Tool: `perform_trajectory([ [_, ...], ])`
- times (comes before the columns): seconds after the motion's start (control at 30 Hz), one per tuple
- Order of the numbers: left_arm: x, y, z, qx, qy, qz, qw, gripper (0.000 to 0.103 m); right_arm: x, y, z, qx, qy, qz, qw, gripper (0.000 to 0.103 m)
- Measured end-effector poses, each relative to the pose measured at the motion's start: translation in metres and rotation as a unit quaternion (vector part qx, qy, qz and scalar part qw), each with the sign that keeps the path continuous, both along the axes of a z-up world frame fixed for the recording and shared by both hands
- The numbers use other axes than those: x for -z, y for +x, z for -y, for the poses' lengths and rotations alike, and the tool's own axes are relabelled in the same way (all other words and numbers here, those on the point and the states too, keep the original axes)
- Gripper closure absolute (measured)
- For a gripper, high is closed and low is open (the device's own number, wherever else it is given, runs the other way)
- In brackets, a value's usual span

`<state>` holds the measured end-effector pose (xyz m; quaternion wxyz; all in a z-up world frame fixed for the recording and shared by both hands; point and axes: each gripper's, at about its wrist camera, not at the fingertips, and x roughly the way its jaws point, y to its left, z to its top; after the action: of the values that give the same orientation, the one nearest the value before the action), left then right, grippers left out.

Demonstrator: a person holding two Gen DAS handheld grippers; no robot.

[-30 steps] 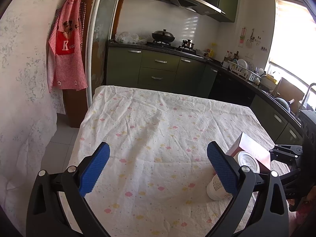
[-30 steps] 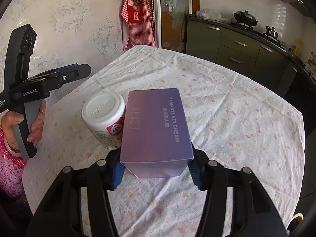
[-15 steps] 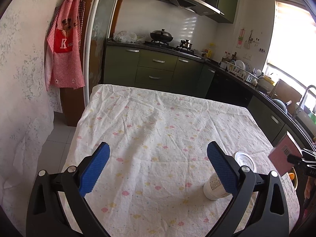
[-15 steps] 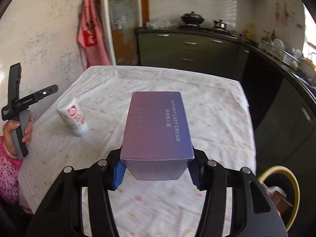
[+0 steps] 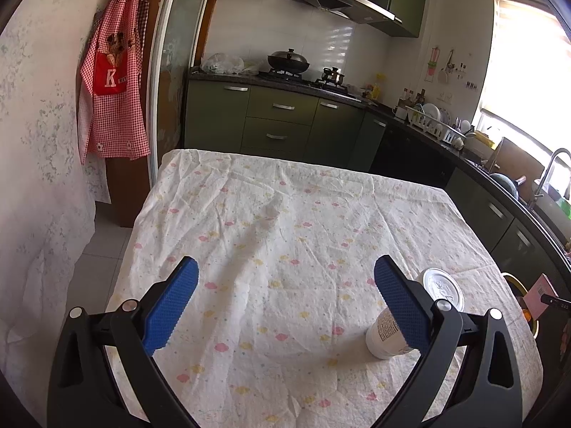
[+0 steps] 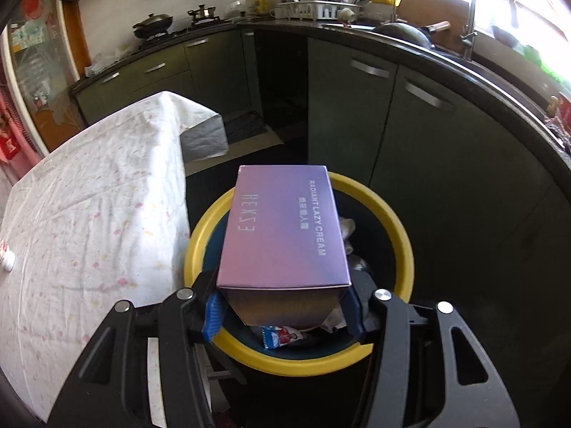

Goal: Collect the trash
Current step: 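Carry the purple box over the bin and open the right tool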

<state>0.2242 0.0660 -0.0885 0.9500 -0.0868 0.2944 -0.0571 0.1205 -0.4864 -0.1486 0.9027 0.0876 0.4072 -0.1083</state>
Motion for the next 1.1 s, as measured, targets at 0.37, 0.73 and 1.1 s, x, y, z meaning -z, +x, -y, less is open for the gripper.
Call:
perform_trajectory([
  [0.37, 0.003, 0.0, 0.005, 0.007, 0.008, -0.005, 0.9999, 0.006, 0.029, 0.022, -0.01, -0.036, -0.062, -0.053, 0.996, 0.049],
  [0.73, 0.002, -0.003, 0.012, 0.023, 0.014, 0.001, 0.9996, 0.006, -0.002, -0.004, -0.01, -0.022, -0.038, 0.007, 0.999, 0.041],
  [1.1, 0.001, -0.006, 0.02, 0.048, 0.018, 0.005, 0.9987, 0.006, 0.024, 0.047, -0.027, -0.055, -0.026, -0.036, 0.998, 0.051],
])
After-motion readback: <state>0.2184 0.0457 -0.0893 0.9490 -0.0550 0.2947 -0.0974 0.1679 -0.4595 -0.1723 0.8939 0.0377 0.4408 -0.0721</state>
